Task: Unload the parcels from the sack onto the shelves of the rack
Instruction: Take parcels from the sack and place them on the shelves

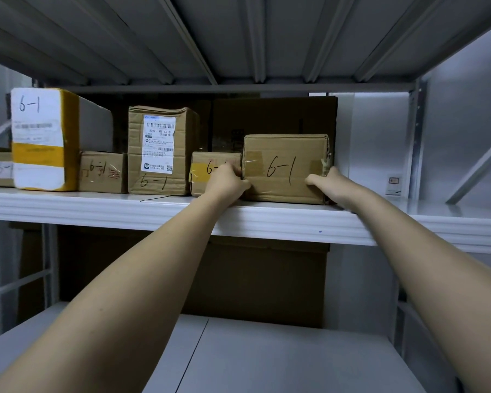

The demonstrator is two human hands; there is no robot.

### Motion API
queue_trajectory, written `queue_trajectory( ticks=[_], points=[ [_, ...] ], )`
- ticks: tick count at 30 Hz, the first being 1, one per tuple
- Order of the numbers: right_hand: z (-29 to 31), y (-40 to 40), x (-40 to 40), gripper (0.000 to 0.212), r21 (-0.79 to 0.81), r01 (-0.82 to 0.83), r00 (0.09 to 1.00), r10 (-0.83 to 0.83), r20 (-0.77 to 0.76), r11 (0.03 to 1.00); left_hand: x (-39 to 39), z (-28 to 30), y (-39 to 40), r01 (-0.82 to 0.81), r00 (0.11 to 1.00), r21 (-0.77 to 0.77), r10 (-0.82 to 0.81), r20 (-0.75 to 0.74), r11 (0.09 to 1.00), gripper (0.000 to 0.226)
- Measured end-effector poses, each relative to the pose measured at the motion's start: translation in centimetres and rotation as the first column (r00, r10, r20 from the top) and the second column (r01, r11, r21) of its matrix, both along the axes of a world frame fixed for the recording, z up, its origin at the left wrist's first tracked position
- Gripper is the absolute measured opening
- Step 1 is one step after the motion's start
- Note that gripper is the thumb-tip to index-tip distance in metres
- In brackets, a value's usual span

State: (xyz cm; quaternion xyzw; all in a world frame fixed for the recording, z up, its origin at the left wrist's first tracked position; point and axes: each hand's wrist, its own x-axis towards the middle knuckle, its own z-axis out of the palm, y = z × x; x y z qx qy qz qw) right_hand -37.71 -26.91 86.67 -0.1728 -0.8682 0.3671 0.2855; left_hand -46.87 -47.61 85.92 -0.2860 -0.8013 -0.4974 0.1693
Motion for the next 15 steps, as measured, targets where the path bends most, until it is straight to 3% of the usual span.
queue_trajectory(
  ticks=[8,15],
  points=[
    [0.0,-0.4,0.3,0.067,0.029,0.004,0.999,-0.005,0.034,1.0,0.0,-0.1,0.0,-0.022,1.0,-0.008,0.022,-0.015,1.0,0.026],
    [-0.1,-0.7,1.1,0.073,-0.04,-0.03,0.998,0.033,0.055,0.999,0.3,-0.4,0.0,-0.067,0.997,-0.036,0.066,-0.049,0.997,0.026]
  ],
)
